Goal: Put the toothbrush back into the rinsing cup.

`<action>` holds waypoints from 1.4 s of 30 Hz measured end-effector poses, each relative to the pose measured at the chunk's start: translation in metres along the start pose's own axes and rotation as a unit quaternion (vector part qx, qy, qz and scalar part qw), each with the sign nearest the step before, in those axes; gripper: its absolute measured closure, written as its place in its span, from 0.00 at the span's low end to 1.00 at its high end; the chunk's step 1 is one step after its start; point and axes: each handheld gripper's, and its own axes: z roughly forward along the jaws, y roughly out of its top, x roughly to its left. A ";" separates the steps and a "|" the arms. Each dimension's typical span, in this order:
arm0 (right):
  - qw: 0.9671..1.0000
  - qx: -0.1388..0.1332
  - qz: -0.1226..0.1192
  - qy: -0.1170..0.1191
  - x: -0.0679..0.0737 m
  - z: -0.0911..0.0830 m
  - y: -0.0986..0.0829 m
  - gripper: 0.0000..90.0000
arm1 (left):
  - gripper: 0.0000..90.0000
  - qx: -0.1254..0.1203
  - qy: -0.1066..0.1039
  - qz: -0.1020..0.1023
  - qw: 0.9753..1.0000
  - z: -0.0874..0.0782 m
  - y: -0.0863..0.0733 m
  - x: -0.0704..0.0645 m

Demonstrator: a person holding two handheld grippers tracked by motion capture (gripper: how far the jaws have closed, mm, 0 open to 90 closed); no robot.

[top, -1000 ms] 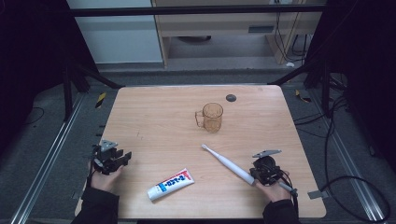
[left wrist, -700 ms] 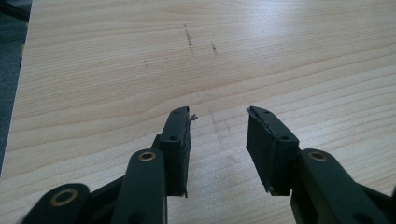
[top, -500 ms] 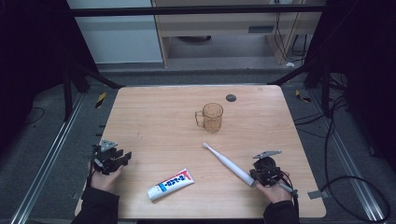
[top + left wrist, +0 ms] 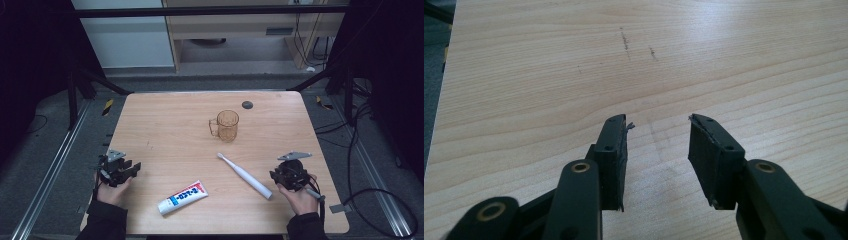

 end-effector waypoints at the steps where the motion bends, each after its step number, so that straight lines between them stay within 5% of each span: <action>1: 1.000 -0.006 -0.003 -0.002 -0.001 -0.002 0.003 0.75 | 0.65 0.000 0.000 0.001 1.000 0.000 0.000 0.000; 7: 1.000 -0.028 -0.012 0.005 0.002 -0.011 0.027 0.61 | 0.64 -0.001 0.001 -0.001 1.000 0.000 0.000 0.001; 20: 0.996 -0.002 -0.082 0.036 0.029 -0.002 0.066 0.48 | 0.63 0.003 0.000 0.003 1.000 0.002 0.000 0.001; 30: 0.991 0.047 -0.110 0.052 0.044 0.020 0.071 0.52 | 0.63 0.003 -0.002 0.005 1.000 0.002 0.000 0.000; 42: 0.984 0.107 -0.123 0.072 0.052 0.051 0.056 0.58 | 0.63 0.011 -0.001 0.010 1.000 0.004 0.000 -0.001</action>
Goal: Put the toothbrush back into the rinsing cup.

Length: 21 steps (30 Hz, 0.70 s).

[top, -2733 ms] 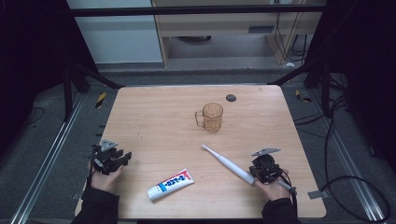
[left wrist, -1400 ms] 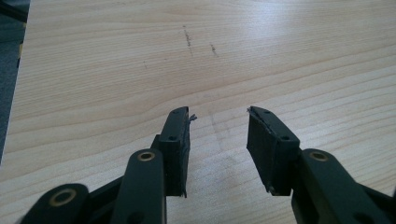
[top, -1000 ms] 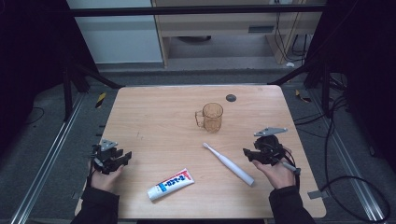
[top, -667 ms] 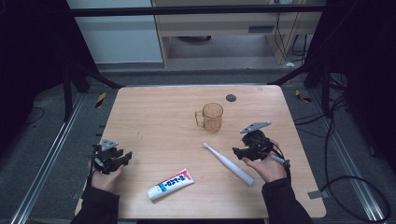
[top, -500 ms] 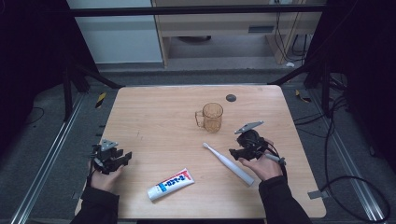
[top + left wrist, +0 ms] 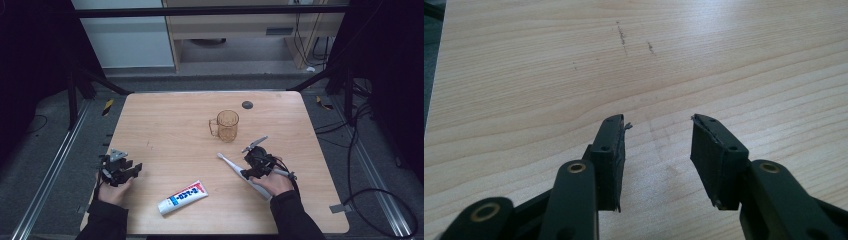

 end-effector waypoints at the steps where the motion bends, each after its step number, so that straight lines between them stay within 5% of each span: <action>1: 1.000 0.004 0.000 0.002 0.000 0.003 0.000 0.59 | 0.63 0.000 0.000 0.001 1.000 0.000 0.000 -0.001; 21: 0.998 0.060 0.006 0.025 -0.001 0.030 0.005 0.66 | 0.63 0.002 0.001 0.003 1.000 0.001 0.000 -0.001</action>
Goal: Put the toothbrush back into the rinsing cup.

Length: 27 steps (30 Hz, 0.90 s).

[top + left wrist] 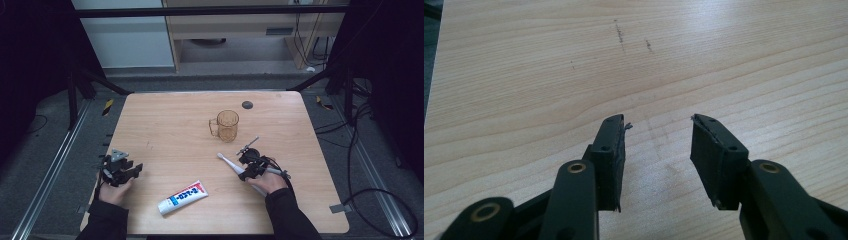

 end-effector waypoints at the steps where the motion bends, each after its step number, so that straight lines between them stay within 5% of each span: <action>1: 1.000 0.003 -0.001 -0.001 0.000 0.001 0.000 0.67 | 0.63 0.000 0.000 0.000 1.000 0.000 0.000 0.000; 15: 1.000 0.015 0.010 -0.010 0.001 0.002 0.002 0.74 | 0.63 0.001 0.001 0.001 1.000 0.000 0.000 0.000; 27: 0.998 -0.057 0.011 0.003 0.006 -0.031 0.005 0.74 | 0.63 0.000 0.000 -0.001 1.000 0.000 0.000 0.000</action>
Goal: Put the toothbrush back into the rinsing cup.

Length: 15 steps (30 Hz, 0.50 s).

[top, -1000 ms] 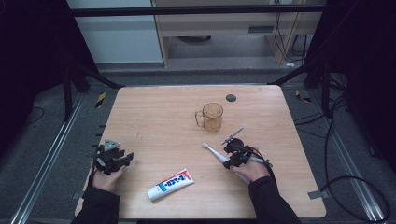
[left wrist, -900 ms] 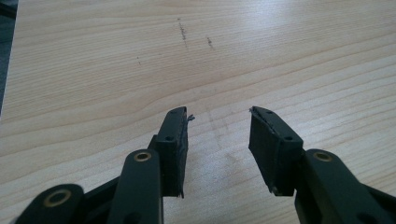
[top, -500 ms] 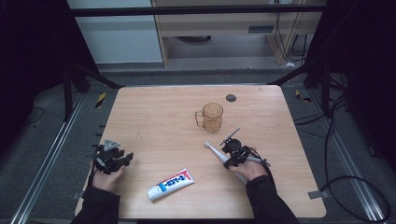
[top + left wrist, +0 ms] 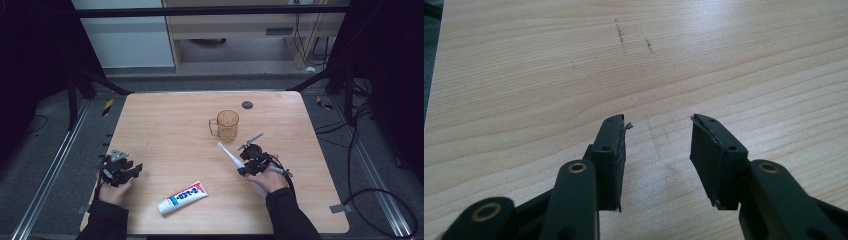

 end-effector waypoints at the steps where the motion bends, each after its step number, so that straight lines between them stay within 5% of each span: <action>1: 1.000 -0.006 0.001 0.000 0.001 -0.003 0.001 0.74 | 0.63 0.000 0.000 0.000 1.000 0.000 0.000 0.000; 7: 0.998 -0.055 0.000 -0.003 0.003 -0.017 0.010 0.74 | 0.63 0.000 -0.001 -0.001 1.000 0.000 0.000 0.000; 15: 0.991 -0.131 0.024 -0.013 -0.001 -0.028 0.020 0.74 | 0.63 0.000 -0.001 -0.002 1.000 0.000 0.000 0.001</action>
